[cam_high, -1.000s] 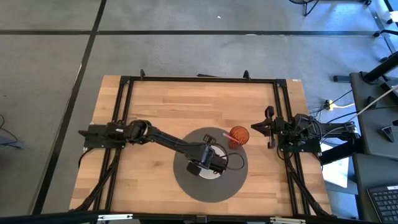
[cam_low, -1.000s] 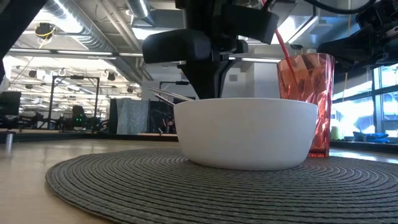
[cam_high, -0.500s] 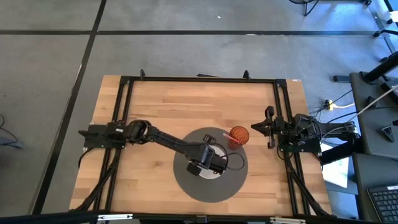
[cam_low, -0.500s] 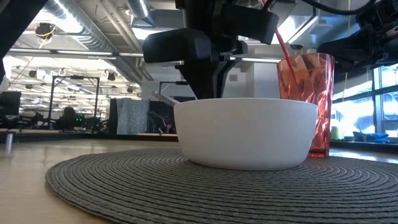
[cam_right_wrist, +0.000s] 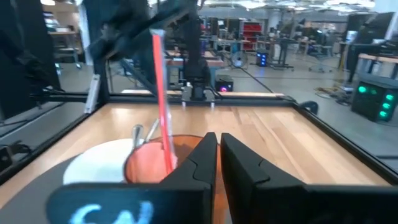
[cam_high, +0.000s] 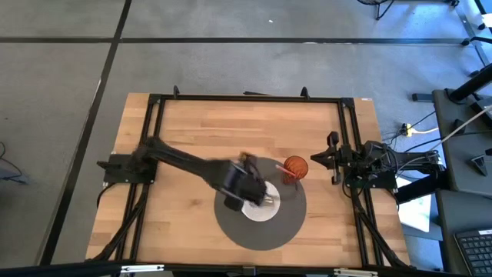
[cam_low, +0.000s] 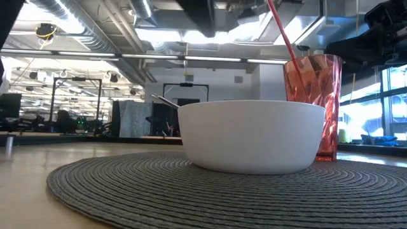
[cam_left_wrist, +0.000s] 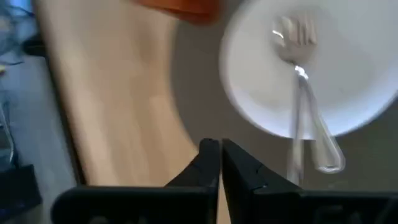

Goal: Pick & Place Utensil
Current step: Return to Home Position

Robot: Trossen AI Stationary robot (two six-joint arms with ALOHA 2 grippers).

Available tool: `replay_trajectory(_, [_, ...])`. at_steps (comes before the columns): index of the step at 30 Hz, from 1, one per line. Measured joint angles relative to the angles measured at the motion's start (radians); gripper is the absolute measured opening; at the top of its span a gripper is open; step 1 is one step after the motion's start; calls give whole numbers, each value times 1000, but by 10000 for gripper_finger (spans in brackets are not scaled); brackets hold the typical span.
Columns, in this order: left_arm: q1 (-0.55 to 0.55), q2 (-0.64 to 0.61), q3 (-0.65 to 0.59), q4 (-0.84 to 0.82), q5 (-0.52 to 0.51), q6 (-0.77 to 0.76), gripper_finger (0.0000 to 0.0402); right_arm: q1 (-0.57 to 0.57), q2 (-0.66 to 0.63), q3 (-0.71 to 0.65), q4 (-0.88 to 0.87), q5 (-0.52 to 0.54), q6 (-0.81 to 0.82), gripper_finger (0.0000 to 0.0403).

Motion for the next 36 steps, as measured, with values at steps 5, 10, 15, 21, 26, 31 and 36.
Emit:
replay_trajectory(5, [18,-335,-353,369,43,24,2,0,0,0,27,-63,-1,13])
replay_trajectory(10, [19,-735,-879,718,-34,-74,3,0,0,0,62,-129,11,7])
replay_trajectory(15, [-24,-1123,-1328,1017,-88,-98,2,0,0,0,93,-142,23,3])
replay_trajectory(21, [-148,-1516,-1658,1238,-196,-85,2,0,0,0,123,-145,25,5])
replay_trajectory(26, [-163,-1690,-1732,1292,-291,-69,3,0,0,0,132,-145,3,5])
replay_trajectory(31, [-158,-1808,-1732,1279,-302,35,2,0,0,0,135,-145,-1,5])
replay_trajectory(36, [-134,-1937,-1776,1322,-342,117,2,0,0,0,135,-148,-17,5])
